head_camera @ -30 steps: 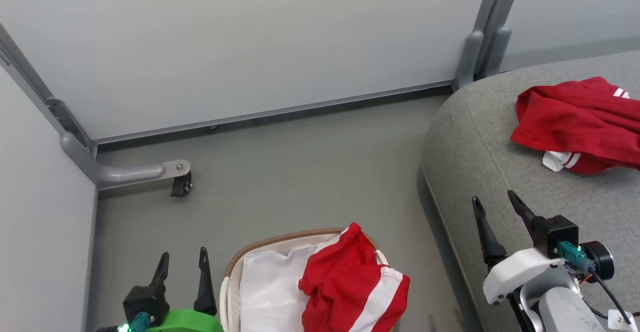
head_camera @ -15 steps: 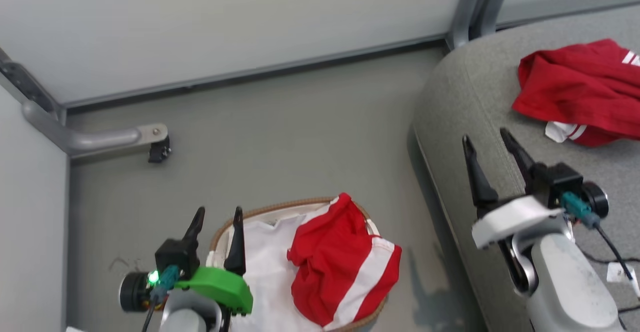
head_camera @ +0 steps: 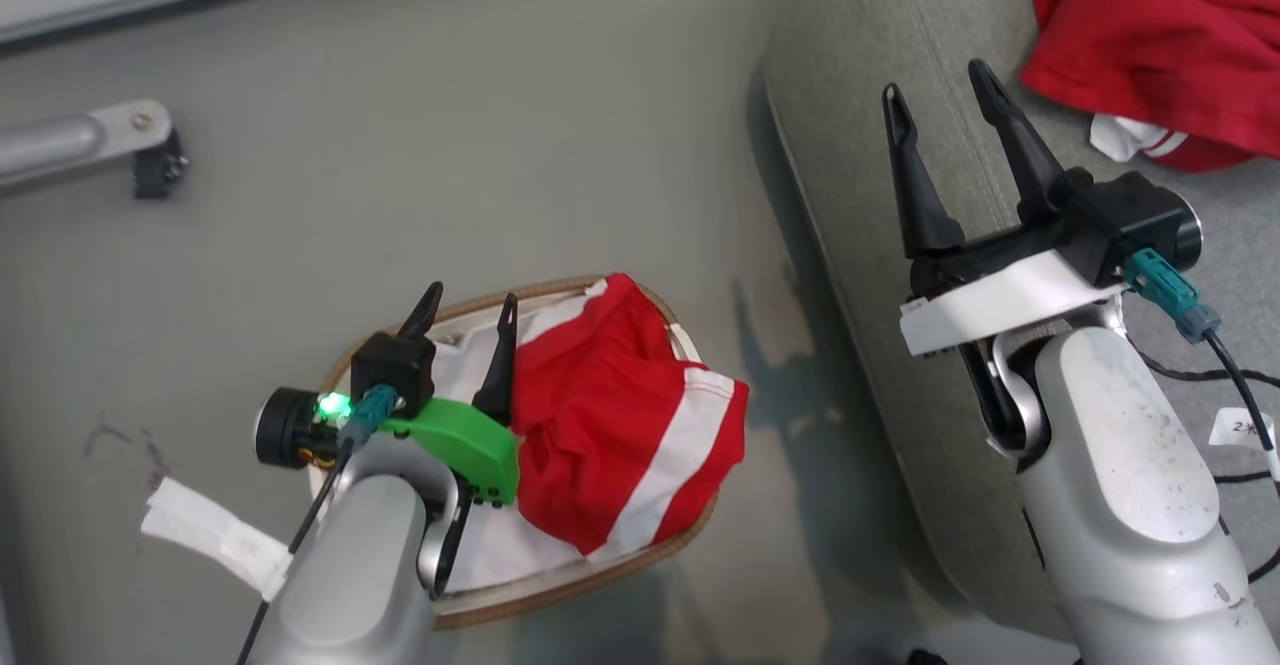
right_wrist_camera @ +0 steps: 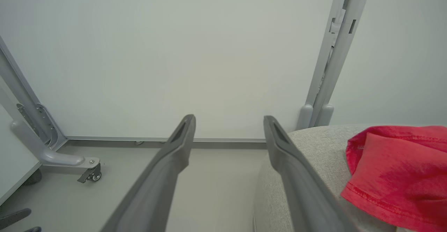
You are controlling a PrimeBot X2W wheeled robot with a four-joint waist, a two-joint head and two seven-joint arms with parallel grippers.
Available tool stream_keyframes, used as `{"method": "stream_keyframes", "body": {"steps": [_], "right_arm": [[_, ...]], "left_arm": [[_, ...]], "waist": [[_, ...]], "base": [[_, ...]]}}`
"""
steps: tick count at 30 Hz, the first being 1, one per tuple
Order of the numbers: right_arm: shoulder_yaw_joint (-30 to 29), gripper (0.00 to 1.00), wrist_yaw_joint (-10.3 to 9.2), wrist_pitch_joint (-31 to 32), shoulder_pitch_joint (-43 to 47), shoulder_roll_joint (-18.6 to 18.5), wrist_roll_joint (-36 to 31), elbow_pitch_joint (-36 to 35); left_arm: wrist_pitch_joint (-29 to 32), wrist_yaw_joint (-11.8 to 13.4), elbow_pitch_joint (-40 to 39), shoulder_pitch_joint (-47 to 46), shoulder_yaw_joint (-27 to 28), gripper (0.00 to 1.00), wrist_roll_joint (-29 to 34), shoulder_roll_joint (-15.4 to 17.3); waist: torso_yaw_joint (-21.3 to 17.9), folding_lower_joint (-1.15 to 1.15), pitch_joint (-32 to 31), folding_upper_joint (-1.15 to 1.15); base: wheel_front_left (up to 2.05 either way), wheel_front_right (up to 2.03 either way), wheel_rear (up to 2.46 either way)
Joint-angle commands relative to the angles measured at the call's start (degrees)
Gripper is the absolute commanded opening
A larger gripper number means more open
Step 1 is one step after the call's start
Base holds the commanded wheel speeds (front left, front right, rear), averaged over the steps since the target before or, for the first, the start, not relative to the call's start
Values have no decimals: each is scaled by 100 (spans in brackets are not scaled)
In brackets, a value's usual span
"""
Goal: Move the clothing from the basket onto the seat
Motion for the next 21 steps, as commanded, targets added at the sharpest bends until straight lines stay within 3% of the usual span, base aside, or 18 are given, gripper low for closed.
{"method": "stream_keyframes", "body": {"steps": [1, 11, 21], "right_arm": [[27, 100, -8, -2, -130, 22, 54, -62], [169, 100, -8, -2, -441, 62, 157, -257], [179, 100, -8, -1, -555, 63, 313, -427]], "left_arm": [[3, -42, 110, -226, -17, 100, 90, 41], [4, -200, 1312, -873, -69, 100, 222, 92], [4, -288, 2514, -1439, -274, 100, 217, 203]], "waist": [[-537, 0, 746, 0], [-900, 0, 1484, 0], [-1024, 0, 2129, 0]], "base": [[0, 0, 0], [0, 0, 0], [0, 0, 0]]}}
